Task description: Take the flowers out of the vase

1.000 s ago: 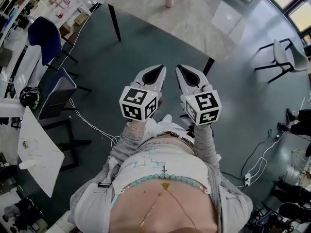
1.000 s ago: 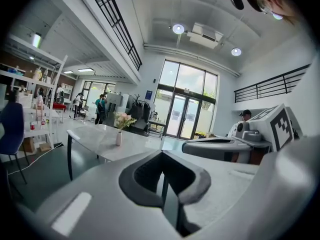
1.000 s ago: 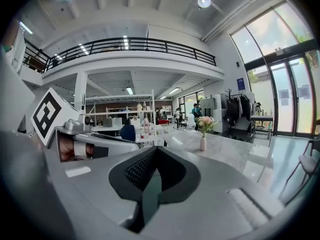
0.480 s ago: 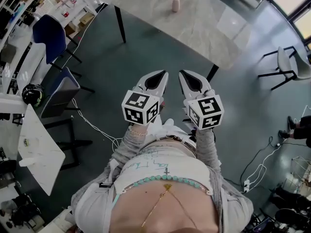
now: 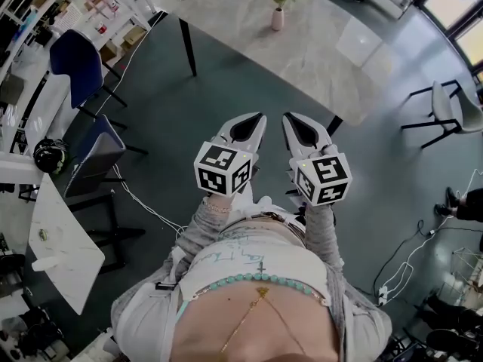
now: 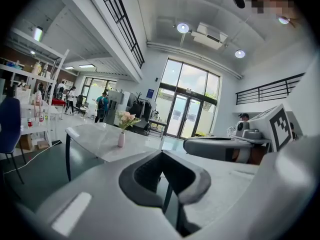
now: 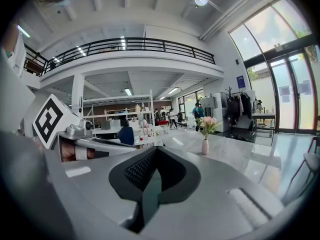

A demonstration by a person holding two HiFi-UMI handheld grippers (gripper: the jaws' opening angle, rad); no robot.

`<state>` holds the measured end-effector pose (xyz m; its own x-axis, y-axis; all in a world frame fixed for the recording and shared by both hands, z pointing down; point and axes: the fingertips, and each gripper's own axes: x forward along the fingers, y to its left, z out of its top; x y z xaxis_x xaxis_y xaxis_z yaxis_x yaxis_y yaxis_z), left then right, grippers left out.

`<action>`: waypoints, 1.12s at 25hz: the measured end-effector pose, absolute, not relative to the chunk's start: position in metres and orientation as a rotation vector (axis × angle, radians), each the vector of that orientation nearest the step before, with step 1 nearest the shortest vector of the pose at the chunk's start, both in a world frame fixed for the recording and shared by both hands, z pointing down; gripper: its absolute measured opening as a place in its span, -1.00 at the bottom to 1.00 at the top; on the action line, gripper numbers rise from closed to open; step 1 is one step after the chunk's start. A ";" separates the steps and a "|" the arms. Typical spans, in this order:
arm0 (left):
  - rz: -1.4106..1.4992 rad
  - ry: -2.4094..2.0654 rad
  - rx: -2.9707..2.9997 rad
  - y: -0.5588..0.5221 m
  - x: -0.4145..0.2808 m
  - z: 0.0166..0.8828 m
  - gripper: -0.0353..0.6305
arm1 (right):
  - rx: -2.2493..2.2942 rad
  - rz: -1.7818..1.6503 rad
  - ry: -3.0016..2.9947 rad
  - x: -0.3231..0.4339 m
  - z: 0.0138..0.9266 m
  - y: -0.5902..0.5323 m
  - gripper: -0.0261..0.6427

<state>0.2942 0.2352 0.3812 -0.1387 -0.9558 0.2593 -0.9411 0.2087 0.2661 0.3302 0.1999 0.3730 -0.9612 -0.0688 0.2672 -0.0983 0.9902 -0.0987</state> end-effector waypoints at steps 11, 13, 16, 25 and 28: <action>-0.052 -2.080 1.829 0.204 0.221 0.379 -0.89 | 0.141 0.178 -2.874 0.250 0.373 0.179 -0.84; -0.049 -2.077 1.835 0.200 0.209 0.380 -0.89 | 0.145 0.172 -2.877 0.237 0.373 0.174 -0.84; -0.044 -2.078 1.843 0.197 0.188 0.378 -0.89 | 0.158 0.171 -2.883 0.216 0.372 0.168 -0.84; -0.035 -2.072 1.844 0.200 0.142 0.383 -0.89 | 0.177 0.192 -2.890 0.171 0.376 0.168 -0.84; -0.039 -2.063 1.837 0.200 0.136 0.385 -0.89 | 0.193 0.198 -2.879 0.166 0.378 0.166 -0.84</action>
<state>0.1355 0.2004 0.3854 -0.0760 -0.9629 0.2588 -0.9526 0.1468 0.2665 0.1664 0.1655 0.3781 -0.9602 -0.1136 0.2551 -0.1474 0.9820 -0.1177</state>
